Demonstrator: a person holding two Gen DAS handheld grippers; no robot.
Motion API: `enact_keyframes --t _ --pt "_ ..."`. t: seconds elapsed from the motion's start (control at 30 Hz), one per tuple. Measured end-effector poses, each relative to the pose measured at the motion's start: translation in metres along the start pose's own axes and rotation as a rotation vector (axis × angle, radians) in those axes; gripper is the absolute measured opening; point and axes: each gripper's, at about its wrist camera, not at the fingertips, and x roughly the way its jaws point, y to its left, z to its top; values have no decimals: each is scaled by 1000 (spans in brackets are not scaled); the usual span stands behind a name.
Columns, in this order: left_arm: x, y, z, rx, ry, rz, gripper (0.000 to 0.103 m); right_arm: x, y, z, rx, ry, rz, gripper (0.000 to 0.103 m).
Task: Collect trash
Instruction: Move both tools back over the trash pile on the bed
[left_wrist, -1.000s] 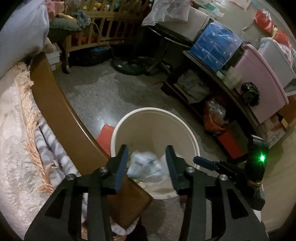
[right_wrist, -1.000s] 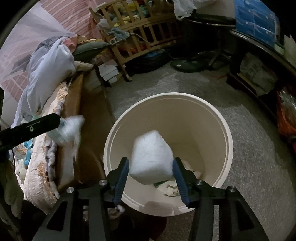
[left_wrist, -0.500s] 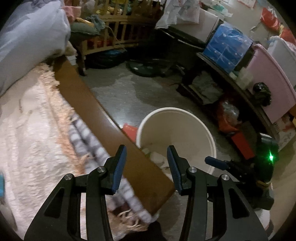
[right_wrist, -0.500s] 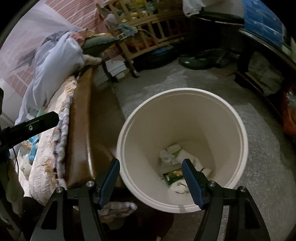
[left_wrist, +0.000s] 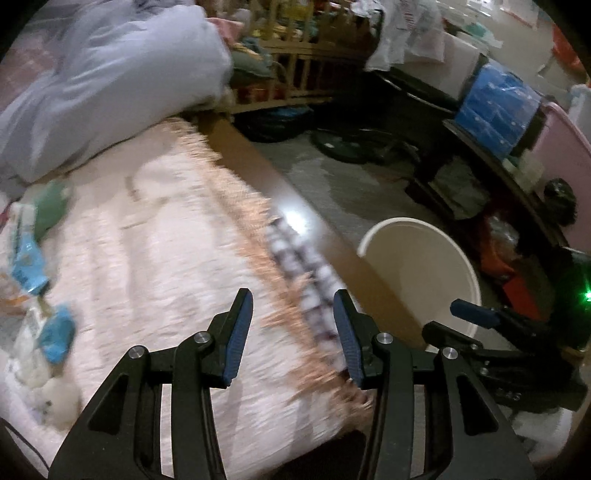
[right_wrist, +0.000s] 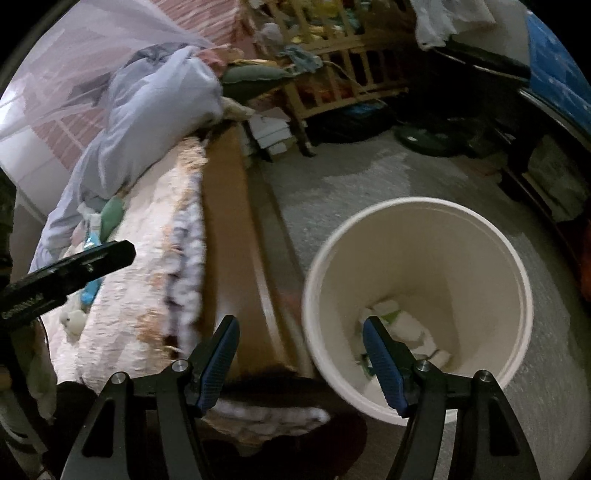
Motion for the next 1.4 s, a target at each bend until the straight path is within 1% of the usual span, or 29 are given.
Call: enact_keyframes --t 0.1,0.3,0.6,0.8,1.0,1.13,1.27,1.4 --pt "-9 16 -8 -21 2 34 43 3 26 -1 -35 5 44 67" --pt "-29 56 -25 -69 0 90 43 20 76 -4 -130 41 84 67" --pt "-63 125 -51 -191 -3 165 43 35 136 -7 -223 73 159 67" --pt "-85 177 -80 -260 4 233 43 42 183 -11 -321 102 204 67" --pt "-100 236 -108 -347 12 296 43 61 232 -15 -383 167 295 67" --pt "-108 272 -118 -404 3 298 44 73 272 -19 -462 205 332 67" --pt "-114 300 -120 -449 -23 251 44 86 314 -20 -548 235 363 67" --pt "-118 320 -116 -455 -53 220 50 102 351 -16 -601 251 400 69"
